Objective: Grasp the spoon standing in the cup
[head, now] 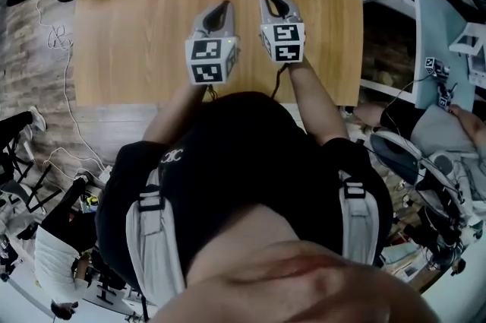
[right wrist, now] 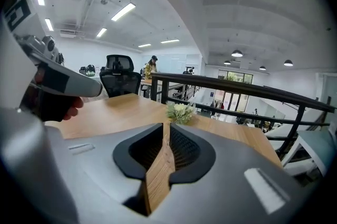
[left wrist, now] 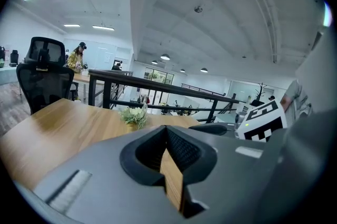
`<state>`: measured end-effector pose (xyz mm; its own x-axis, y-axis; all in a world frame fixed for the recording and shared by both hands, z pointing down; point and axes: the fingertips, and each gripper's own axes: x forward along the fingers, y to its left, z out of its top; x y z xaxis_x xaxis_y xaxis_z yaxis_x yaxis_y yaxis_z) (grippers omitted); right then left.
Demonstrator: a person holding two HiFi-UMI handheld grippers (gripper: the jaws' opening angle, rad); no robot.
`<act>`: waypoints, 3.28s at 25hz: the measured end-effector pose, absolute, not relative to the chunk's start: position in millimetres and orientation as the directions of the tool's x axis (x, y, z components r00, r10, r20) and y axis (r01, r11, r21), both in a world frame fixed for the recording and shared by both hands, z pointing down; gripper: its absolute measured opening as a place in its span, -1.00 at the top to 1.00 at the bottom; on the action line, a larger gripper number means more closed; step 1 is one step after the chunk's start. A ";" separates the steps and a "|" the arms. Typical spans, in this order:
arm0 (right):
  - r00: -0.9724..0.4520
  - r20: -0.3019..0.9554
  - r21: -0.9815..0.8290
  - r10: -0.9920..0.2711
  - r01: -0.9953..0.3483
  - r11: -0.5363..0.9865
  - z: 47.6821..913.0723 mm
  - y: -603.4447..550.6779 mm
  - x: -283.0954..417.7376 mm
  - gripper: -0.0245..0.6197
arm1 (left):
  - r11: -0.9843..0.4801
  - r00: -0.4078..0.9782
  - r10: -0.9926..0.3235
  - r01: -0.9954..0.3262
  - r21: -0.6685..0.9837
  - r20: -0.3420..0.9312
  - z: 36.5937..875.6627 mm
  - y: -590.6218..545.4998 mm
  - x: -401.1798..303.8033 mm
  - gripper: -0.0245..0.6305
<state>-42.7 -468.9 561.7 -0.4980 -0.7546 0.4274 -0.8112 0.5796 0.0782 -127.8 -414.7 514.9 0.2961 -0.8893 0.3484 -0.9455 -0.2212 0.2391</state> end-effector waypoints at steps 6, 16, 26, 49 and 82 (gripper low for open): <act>-0.474 0.502 0.084 -0.723 -0.806 0.586 589.2 -484.2 -63.0 0.76 | -0.225 0.306 -0.875 -0.943 0.244 0.374 530.5 -428.2 -139.6 0.89; -0.367 0.637 0.084 -0.677 -0.841 0.535 651.2 -513.2 -62.0 0.66 | -0.205 0.300 -0.860 -0.944 0.260 0.412 549.5 -447.6 -158.3 0.89; -0.347 0.671 0.091 -0.655 -0.838 0.538 671.9 -522.4 -60.6 0.81 | -0.195 0.294 -0.850 -0.946 0.258 0.437 560.9 -456.6 -159.0 0.89; -0.359 0.609 0.136 -0.707 -0.831 0.539 642.1 -518.3 -56.2 0.91 | -0.215 0.304 -0.855 -0.945 0.247 0.421 549.3 -448.3 -146.8 0.89; -0.411 0.312 0.061 -0.856 -0.891 0.450 518.2 -404.9 33.0 0.91 | -0.245 0.277 -0.905 -0.960 0.138 0.322 491.8 -357.5 -83.4 0.89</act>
